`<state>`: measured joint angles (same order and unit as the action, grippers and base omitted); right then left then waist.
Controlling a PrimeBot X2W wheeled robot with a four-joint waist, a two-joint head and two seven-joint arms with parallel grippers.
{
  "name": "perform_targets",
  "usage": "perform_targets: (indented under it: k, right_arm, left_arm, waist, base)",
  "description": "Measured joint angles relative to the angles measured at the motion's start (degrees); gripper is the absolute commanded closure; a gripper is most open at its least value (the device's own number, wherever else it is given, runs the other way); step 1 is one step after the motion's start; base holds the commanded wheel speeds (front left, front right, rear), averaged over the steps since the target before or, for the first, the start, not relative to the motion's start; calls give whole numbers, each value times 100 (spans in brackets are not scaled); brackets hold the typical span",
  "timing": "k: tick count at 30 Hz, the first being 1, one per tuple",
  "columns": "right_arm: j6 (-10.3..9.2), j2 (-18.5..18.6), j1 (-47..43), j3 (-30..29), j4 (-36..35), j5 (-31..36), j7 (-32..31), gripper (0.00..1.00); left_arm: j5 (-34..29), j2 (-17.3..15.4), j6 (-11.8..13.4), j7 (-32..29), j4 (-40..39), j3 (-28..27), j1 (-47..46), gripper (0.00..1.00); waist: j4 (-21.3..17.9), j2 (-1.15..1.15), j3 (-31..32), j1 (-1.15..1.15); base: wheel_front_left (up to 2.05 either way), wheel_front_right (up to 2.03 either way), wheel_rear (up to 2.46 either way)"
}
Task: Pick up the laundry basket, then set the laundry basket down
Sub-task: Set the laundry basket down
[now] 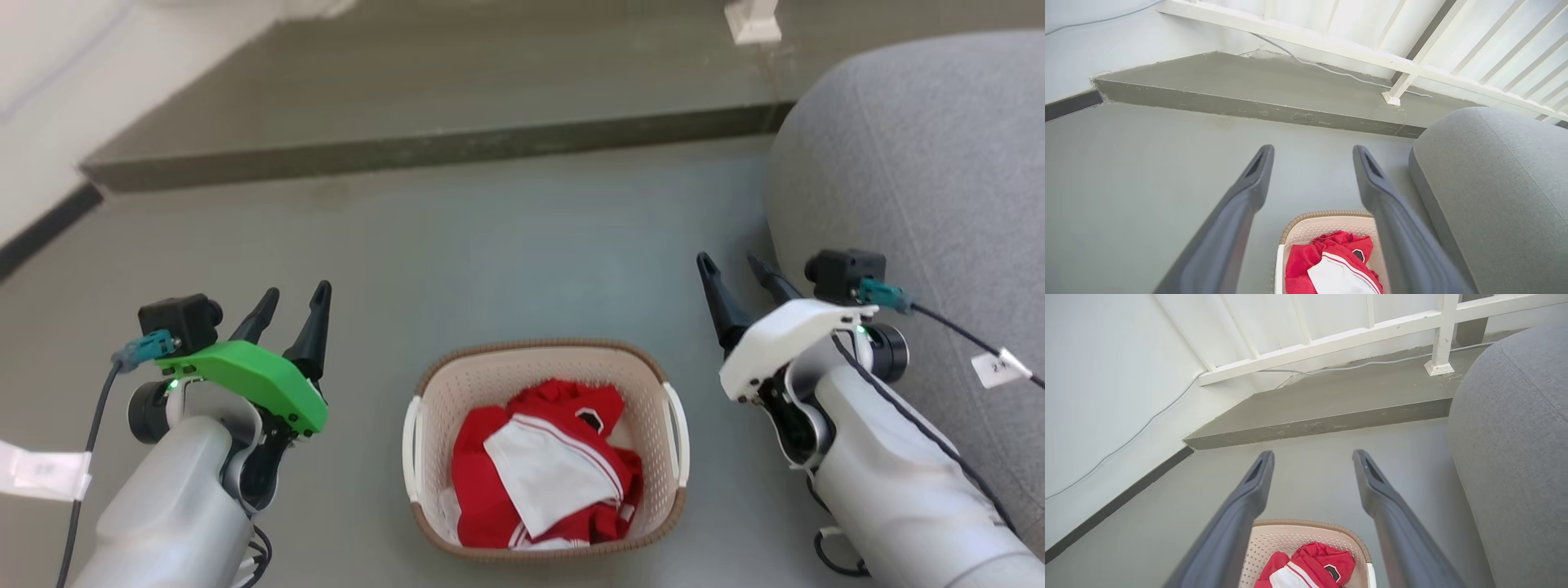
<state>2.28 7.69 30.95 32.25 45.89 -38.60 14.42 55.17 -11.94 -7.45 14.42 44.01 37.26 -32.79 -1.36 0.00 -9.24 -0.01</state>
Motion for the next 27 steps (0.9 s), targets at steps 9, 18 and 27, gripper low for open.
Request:
perform_targets:
  k: [9, 18, 27]
  right_arm:
    - [-190, 89, -483, -420, -935, 411, 0, 0]
    - [-278, 82, -1071, -759, -1636, 791, 0, 0]
    - [-342, 71, -1576, -1036, -2191, 1098, 1, 0]
  left_arm:
    - [-776, -199, 278, 0, -765, -686, 568, 0]
    - [-1441, -166, 503, 0, -1575, -1306, 1147, 0]
    - [-2156, -151, 684, 0, -2325, -1851, 1756, 0]
  waist:
    - [62, 0, 530, 0]
    - [105, 0, 672, 0]
    - [118, 0, 766, 0]
  base:
    - [0, 0, 0]
    - [0, 0, 0]
    - [0, 0, 0]
